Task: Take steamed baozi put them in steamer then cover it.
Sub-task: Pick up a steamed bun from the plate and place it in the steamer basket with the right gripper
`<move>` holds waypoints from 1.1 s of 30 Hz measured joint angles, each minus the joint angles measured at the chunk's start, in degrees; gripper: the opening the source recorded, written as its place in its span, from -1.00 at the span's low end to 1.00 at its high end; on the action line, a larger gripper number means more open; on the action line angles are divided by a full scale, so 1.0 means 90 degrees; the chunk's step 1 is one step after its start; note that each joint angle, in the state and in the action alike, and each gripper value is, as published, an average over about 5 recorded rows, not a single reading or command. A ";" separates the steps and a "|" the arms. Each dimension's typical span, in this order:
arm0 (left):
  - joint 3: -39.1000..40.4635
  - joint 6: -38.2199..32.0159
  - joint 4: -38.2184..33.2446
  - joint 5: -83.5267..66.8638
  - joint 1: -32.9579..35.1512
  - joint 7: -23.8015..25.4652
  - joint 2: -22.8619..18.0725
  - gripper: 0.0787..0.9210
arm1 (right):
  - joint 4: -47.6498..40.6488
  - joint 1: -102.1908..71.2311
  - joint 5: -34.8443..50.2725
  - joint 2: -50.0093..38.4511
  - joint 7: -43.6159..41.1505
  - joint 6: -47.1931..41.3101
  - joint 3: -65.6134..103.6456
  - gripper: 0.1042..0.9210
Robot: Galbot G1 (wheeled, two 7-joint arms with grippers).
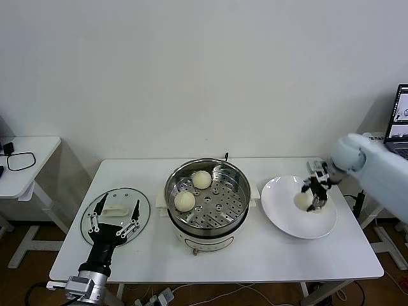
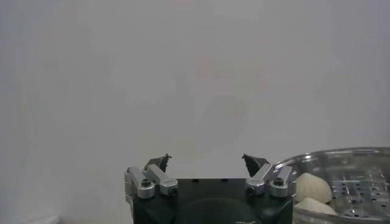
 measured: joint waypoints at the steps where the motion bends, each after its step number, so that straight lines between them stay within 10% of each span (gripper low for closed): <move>1: -0.0003 0.0000 -0.0006 0.0000 0.0001 0.0000 0.0002 0.77 | 0.0087 0.0223 0.0075 0.0011 -0.0005 0.0050 -0.0127 0.47; 33: -0.0186 -0.0010 0.0189 -0.0119 -0.0129 0.0064 0.0116 0.77 | 0.1467 0.2339 -0.1003 0.2491 0.1131 0.4043 -0.2266 0.47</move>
